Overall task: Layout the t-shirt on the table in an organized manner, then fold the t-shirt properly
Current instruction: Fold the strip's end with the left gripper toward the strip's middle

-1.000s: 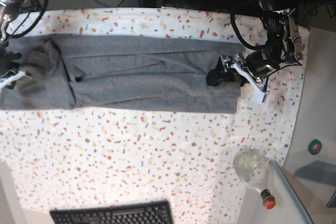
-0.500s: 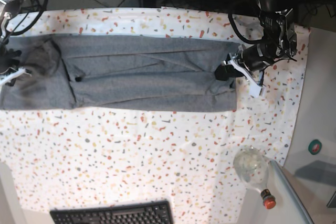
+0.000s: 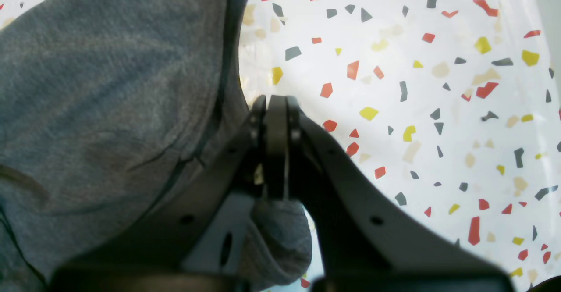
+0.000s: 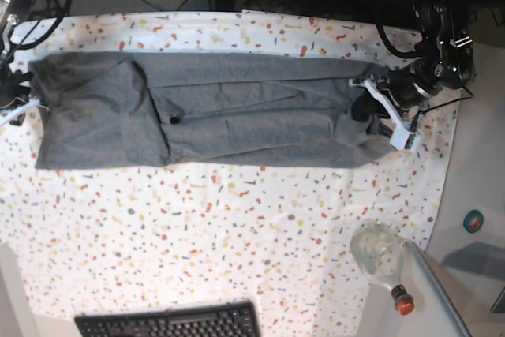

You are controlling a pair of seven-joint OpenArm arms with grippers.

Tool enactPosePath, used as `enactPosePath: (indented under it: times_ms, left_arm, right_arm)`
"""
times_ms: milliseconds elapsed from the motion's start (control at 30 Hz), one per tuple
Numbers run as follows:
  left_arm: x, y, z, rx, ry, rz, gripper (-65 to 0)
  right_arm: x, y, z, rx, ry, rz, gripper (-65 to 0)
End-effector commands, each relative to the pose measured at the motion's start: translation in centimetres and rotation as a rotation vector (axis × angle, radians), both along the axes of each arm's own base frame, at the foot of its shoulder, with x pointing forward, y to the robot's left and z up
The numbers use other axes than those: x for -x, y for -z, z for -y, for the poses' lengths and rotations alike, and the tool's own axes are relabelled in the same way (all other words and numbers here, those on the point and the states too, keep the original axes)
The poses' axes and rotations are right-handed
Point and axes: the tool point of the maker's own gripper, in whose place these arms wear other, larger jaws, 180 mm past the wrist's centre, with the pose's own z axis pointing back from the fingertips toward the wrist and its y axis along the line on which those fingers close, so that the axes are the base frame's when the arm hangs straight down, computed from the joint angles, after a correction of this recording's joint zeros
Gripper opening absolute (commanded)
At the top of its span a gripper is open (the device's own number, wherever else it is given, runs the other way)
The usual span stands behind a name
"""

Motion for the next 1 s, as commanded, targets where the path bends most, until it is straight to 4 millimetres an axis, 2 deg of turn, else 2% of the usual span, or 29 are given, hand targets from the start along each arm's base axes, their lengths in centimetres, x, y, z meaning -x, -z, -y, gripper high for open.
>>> enactPosePath:
  times_ms: [0, 133, 300, 400, 467, 633, 833, 967]
  left_arm:
    - [-0.9, -1.8, 1.3, 0.000, 0.052, 0.060, -65.0]
    - [-1.2, -2.7, 5.6, 0.007, 0.095, 0.064, -65.0]
    - [-0.8, -1.9, 11.0, 0.036, 0.185, 0.026, -65.0]
    - [-0.2, -1.0, 12.9, 0.046, 0.206, -0.011, -65.0]
    - [-0.5, -1.2, 14.3, 0.066, 0.216, -0.010, -65.0]
    - [-0.6, -0.9, 16.0, 0.103, 0.211, -0.023, -65.0]
    - [-2.0, -1.7, 17.9, 0.145, 0.211, -0.005, -65.0]
    - [-2.6, -1.4, 18.9, 0.166, 0.203, -0.019, -65.0]
  right_arm:
    - [-1.3, -1.7, 0.8, 0.029, -0.006, 0.055, -65.0]
    - [-1.3, -1.7, 0.8, 0.029, -0.006, 0.057, -65.0]
    - [-1.4, -1.7, 0.8, 0.029, -0.004, 0.058, -65.0]
    - [-1.3, -1.8, 1.0, 0.030, 0.002, 0.059, -65.0]
    - [-1.3, -1.8, 1.1, 0.031, 0.002, 0.059, -65.0]
    - [-1.3, -1.8, 1.1, 0.030, 0.002, 0.058, -65.0]
    - [-1.2, -1.7, 1.1, 0.030, 0.002, 0.057, -65.0]
    - [-1.3, -1.7, 1.0, 0.029, -0.001, 0.056, -65.0]
